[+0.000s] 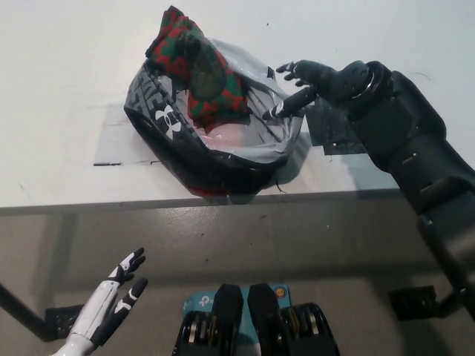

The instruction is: The robot uses its right hand to pick up a bag of coffee beans and puts it in the black plastic bag, then the robot grabs the top of the bag and lifts it.

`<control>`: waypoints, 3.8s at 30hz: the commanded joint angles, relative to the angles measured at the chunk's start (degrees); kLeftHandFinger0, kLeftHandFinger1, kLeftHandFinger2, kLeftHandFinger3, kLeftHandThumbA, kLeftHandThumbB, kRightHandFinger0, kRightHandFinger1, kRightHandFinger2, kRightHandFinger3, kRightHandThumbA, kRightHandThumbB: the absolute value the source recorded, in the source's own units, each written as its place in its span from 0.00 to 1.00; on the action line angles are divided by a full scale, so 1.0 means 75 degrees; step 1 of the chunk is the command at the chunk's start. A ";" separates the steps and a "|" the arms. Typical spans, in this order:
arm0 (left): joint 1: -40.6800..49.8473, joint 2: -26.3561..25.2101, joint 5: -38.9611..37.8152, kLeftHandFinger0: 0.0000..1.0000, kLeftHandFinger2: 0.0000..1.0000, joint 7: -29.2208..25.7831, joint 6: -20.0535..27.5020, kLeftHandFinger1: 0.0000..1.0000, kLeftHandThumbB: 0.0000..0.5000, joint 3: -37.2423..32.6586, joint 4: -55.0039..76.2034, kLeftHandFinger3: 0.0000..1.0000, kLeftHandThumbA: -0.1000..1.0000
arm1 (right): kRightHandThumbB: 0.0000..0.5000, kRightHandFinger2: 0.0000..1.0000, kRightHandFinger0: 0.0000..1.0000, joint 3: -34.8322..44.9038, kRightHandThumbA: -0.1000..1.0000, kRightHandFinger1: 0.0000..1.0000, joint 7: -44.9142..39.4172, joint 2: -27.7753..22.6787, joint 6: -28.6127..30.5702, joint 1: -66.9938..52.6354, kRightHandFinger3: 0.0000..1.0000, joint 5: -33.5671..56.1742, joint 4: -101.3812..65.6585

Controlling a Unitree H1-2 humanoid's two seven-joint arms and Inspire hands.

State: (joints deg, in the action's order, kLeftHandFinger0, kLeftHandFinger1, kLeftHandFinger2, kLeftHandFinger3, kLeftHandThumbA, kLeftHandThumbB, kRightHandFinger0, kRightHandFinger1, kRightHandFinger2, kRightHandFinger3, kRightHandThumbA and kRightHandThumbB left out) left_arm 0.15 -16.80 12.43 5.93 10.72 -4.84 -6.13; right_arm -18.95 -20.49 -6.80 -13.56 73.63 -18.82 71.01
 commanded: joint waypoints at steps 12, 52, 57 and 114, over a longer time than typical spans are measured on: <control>-0.0268 -0.0250 0.0007 1.00 1.00 0.0176 0.0071 1.00 0.54 -0.0028 0.0178 1.00 1.00 | 0.22 0.63 0.00 0.0635 0.22 0.24 0.0126 0.0156 -0.0308 0.0515 0.45 0.0629 0.0053; -0.0376 -0.0269 0.0081 1.00 1.00 0.0343 0.0004 1.00 0.43 -0.0099 0.0256 1.00 1.00 | 0.03 0.67 0.00 0.3465 0.65 0.25 0.0673 0.0620 -0.0560 0.2360 0.80 0.2409 -0.0124; -0.0442 -0.0299 0.0166 1.00 1.00 0.0302 0.0177 1.00 0.43 -0.0128 0.0143 1.00 1.00 | 0.05 0.69 0.00 0.3439 0.60 0.25 0.0793 0.0652 -0.0581 0.2401 0.79 0.2446 -0.0118; -0.0239 -0.0218 0.0357 1.00 1.00 0.0357 0.0109 1.00 0.49 -0.0351 0.0228 1.00 1.00 | 0.00 0.73 0.00 0.6507 0.27 0.27 0.3035 0.1303 -0.0168 0.4498 1.00 0.5172 0.0111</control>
State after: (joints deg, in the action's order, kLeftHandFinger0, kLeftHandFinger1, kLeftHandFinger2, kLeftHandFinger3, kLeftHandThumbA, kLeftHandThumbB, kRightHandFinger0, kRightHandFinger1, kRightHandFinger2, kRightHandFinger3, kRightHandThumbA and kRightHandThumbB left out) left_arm -1.69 -17.88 14.60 8.18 10.73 -7.07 -6.45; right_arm 29.00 2.47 2.90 -18.55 97.77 15.75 73.34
